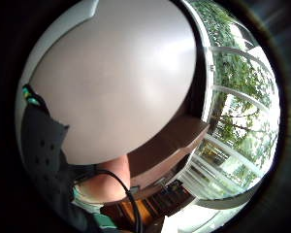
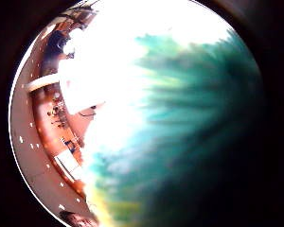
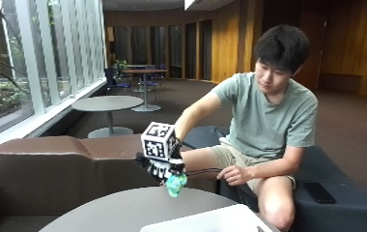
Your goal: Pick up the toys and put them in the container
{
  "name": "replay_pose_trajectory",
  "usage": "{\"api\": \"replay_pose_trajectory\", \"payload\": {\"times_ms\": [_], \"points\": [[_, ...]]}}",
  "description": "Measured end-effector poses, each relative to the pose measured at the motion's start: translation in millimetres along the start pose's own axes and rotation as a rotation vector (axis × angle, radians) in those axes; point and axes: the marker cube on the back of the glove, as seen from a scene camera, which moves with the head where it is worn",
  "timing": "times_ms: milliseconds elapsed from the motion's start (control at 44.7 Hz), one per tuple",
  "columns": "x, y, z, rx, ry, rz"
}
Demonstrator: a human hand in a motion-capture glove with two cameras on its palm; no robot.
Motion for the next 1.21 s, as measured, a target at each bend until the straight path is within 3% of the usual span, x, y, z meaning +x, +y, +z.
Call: {"api": "replay_pose_trajectory", "payload": {"times_ms": [246,515,896,1209], "points": [[2,5,-112,0.146,0.09,0.106],[-43,-29,-171,0.255,0.029,0.091],[-160,-109,-186,0.287,-0.02,-0.051],[-195,-155,-158,0.284,0.024,-0.013]]}}
